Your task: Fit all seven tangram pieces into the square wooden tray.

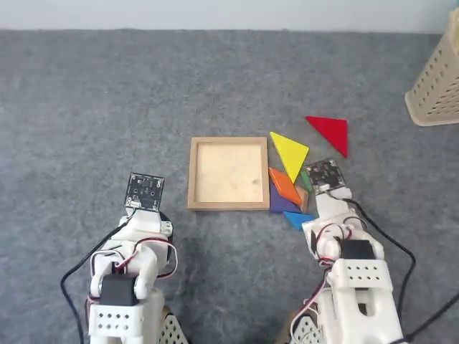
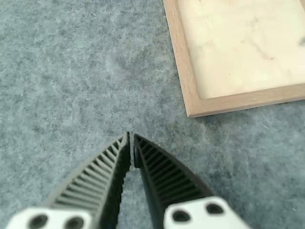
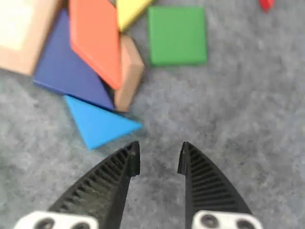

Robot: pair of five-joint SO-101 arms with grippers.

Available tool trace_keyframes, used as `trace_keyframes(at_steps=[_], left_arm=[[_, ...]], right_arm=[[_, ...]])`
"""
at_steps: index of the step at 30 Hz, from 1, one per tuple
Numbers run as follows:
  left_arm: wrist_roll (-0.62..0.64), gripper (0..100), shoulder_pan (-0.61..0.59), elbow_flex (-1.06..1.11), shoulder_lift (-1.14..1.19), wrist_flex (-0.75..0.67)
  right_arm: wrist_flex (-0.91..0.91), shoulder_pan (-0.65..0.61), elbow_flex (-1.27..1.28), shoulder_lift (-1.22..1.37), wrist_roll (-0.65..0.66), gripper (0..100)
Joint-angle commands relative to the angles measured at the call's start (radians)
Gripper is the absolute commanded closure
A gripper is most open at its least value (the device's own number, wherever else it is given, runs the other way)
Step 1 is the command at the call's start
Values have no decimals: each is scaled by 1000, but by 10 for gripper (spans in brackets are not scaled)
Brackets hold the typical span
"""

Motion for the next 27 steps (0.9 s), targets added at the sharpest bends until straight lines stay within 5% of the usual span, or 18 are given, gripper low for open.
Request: trace_keyframes(at_steps=[1, 19, 27], left_arm=[[9, 989, -5, -5, -3, 5], [9, 989, -5, -5, -3, 5], [9, 989, -5, -5, -3, 5]], right_arm=[[-27, 30, -11, -35, -14, 861], [42, 102, -118, -30, -5, 857], [197, 157, -439, -22, 336, 857]])
